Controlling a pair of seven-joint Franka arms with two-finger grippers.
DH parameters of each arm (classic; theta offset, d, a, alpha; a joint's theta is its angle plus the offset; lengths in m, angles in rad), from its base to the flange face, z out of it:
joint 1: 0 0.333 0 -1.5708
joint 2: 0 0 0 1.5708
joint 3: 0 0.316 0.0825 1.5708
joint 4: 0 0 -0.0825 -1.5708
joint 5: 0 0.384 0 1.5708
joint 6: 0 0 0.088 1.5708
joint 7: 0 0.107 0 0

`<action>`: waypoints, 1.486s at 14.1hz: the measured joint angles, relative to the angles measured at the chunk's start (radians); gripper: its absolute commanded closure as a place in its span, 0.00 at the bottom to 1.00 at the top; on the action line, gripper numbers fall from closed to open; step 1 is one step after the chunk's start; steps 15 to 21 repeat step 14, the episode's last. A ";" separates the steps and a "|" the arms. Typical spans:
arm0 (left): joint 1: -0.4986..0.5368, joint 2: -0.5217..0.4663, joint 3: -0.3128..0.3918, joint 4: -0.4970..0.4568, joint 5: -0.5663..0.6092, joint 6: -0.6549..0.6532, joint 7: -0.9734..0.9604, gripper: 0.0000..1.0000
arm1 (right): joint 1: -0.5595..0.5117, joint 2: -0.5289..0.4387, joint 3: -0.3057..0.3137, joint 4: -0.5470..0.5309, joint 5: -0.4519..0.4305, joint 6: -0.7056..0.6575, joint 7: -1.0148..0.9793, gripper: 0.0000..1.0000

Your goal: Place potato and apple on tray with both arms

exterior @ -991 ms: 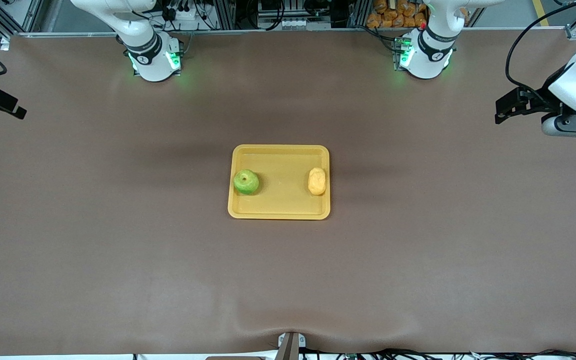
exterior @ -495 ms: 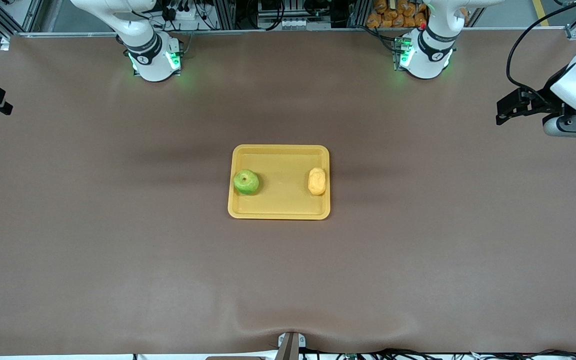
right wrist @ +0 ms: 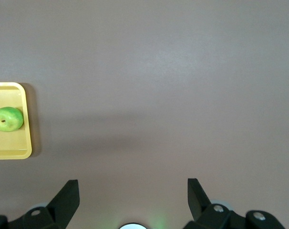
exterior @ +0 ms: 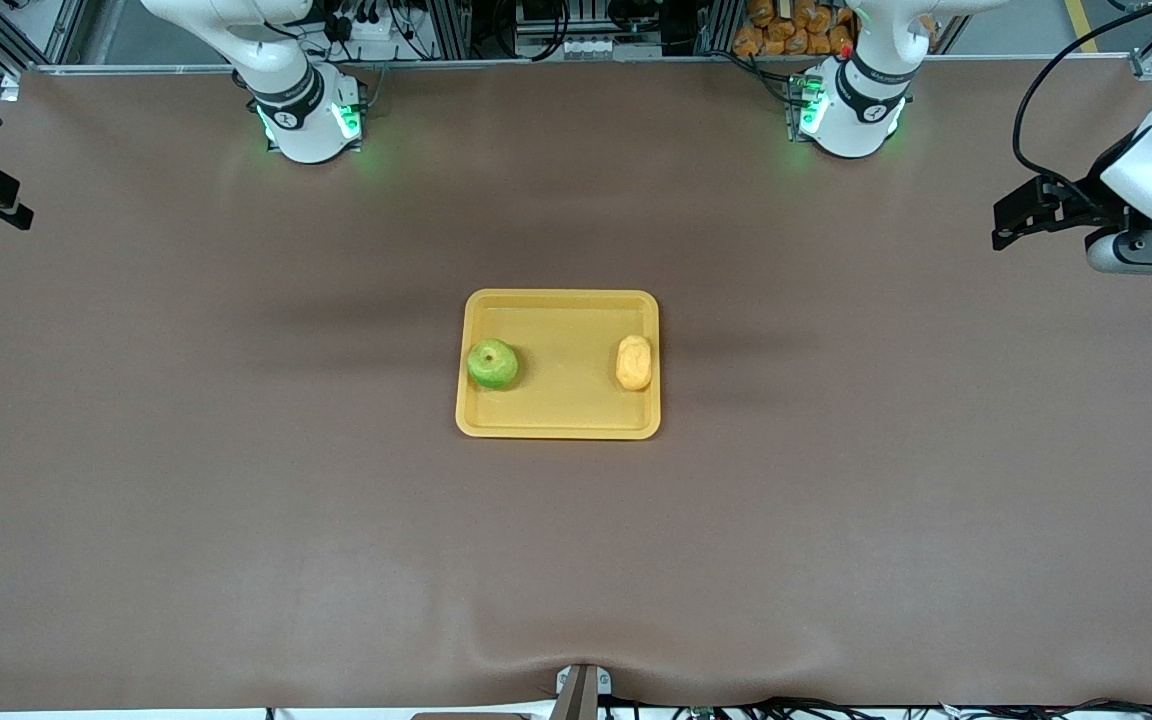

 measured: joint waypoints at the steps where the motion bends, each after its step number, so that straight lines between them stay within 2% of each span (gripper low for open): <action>1: 0.000 0.000 0.000 0.000 0.000 0.000 0.000 0.00 | 0.002 0.000 0.000 0.001 0.000 -0.005 0.000 0.00; 21: 0.000 0.000 0.000 0.000 0.000 0.000 0.000 0.00 | 0.013 0.000 -0.001 0.005 0.000 -0.047 0.000 0.00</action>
